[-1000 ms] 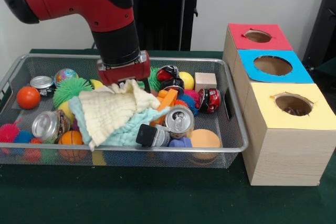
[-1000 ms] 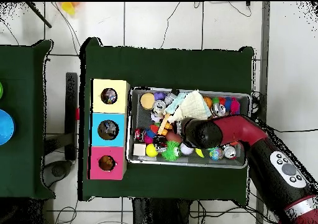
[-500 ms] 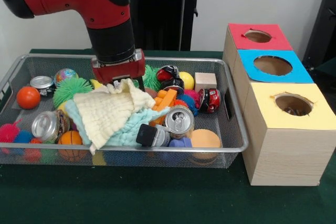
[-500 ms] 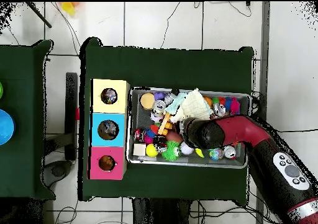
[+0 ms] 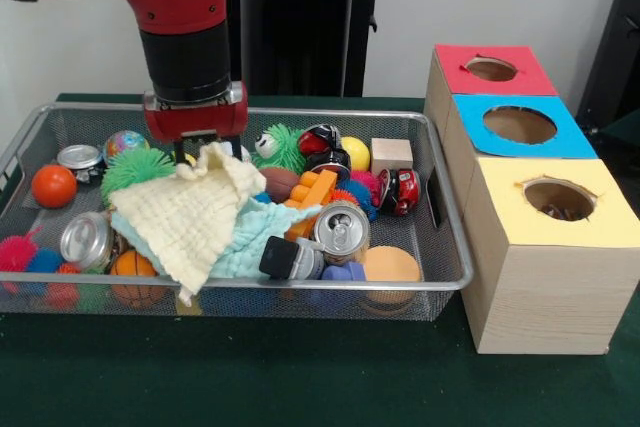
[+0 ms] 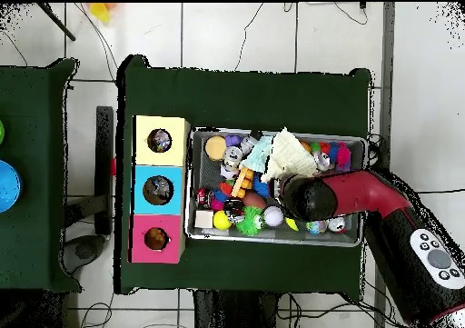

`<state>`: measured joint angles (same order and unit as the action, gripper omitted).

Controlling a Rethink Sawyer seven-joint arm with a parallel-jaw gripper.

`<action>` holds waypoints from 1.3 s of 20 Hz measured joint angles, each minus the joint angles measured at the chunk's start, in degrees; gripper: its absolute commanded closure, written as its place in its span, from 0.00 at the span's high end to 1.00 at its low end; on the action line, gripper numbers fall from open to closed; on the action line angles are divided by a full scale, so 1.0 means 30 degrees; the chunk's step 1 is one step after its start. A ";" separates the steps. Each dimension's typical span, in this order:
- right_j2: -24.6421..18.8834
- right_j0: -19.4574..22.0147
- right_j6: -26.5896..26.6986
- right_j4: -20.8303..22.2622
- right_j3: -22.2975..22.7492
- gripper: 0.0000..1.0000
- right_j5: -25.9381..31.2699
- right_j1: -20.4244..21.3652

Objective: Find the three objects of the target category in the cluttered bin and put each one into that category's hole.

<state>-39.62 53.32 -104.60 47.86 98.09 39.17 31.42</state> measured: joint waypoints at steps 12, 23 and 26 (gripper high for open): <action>0.1779 -0.0493 0.0000 0.0004 -0.0055 1.00 -0.1109 -0.0171; 0.3082 -0.0243 0.0000 0.0008 0.0553 1.00 -0.4181 -0.0140; 0.3476 -0.0677 0.0000 -0.0027 0.0782 1.00 -0.4705 0.0008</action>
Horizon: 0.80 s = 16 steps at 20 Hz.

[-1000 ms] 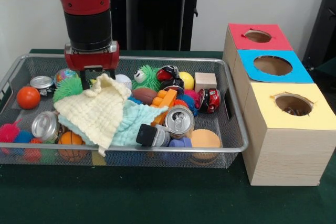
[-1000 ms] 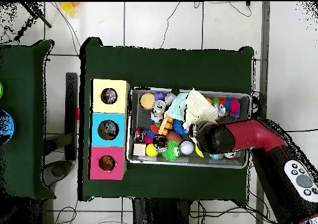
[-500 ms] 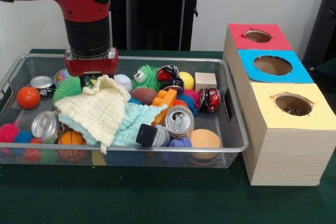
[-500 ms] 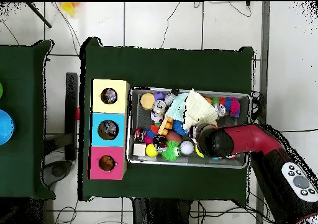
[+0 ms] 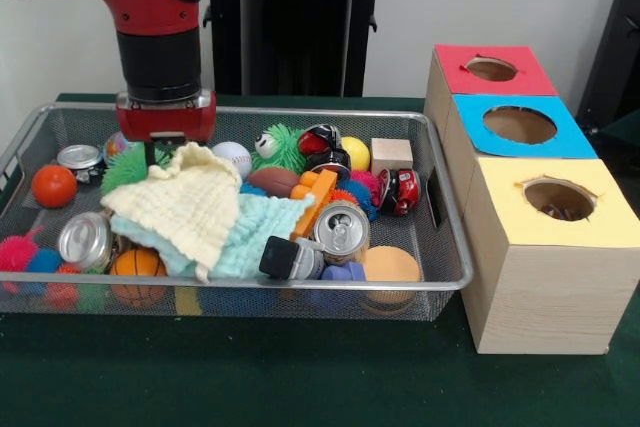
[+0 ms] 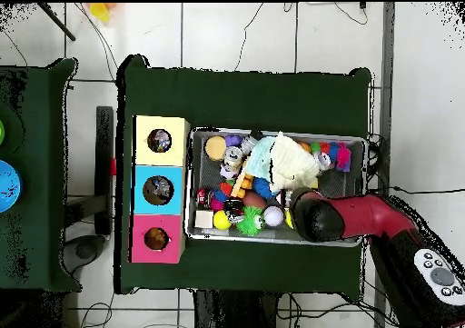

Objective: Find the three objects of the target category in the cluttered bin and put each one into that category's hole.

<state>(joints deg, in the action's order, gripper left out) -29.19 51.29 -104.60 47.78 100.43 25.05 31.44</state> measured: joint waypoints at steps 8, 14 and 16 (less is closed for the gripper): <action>0.0110 -0.2173 0.0000 -0.1003 -0.0033 1.00 0.0138 0.0471; 0.0113 -0.3644 0.0000 -0.1101 -0.0669 1.00 0.0158 -0.0026; 0.0113 -0.3889 0.0000 -0.1104 -0.0964 1.00 0.0158 -0.0342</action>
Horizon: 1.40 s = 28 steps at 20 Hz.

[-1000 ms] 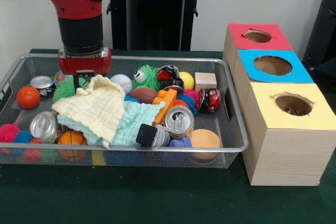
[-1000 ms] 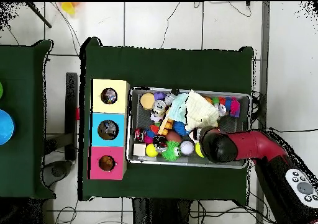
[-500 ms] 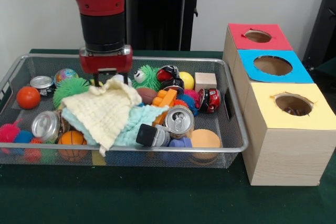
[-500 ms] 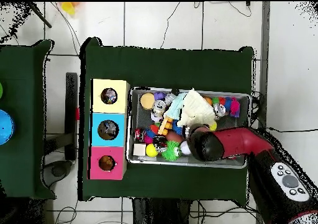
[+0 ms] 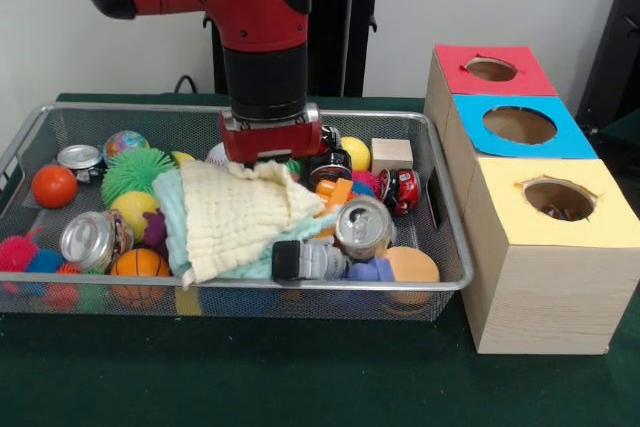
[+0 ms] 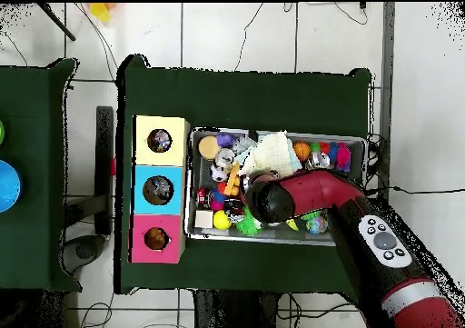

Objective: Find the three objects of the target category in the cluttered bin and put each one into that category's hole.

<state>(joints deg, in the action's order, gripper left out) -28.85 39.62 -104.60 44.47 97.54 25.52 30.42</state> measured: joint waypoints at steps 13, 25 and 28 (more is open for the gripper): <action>0.0006 0.0065 0.0000 -0.0008 -0.0749 1.00 0.0000 -0.1057; -0.0187 0.0422 0.0000 -0.0051 -0.0926 1.00 -0.0012 -0.1177; -0.0581 0.0978 0.0000 -0.0149 -0.0946 1.00 -0.0012 -0.1432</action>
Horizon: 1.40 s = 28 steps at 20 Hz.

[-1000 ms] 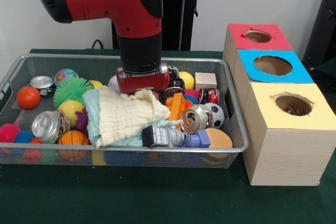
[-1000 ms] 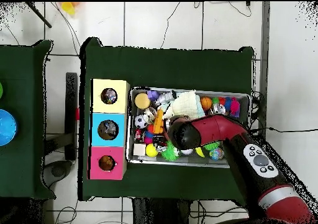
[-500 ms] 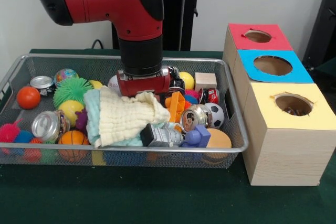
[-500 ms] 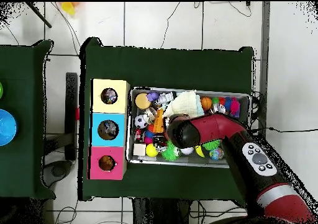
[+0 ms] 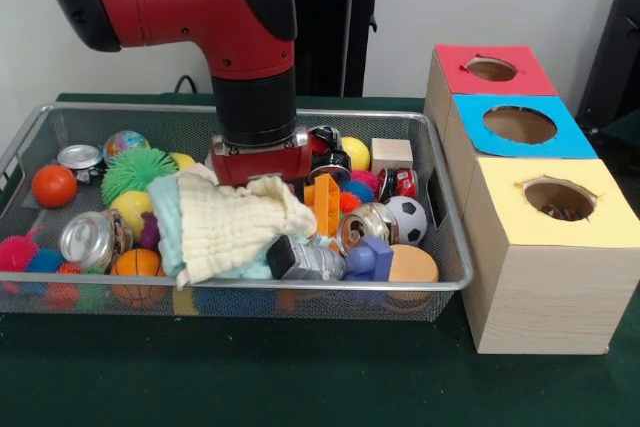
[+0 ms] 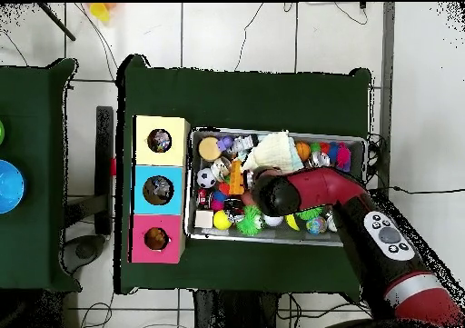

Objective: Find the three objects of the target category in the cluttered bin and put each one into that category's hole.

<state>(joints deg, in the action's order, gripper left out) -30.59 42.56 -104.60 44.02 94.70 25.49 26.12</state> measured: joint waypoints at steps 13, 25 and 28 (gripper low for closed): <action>-0.1146 0.1575 0.0000 -0.0513 0.0014 1.00 0.0351 -0.0597; -0.1983 0.2827 0.0327 -0.0501 -0.0370 1.00 0.2495 -0.0601; -0.2281 0.3528 0.0909 -0.0466 -0.0871 1.00 0.3533 -0.0696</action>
<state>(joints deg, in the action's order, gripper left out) -37.44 53.14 -101.87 42.62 92.09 36.09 24.03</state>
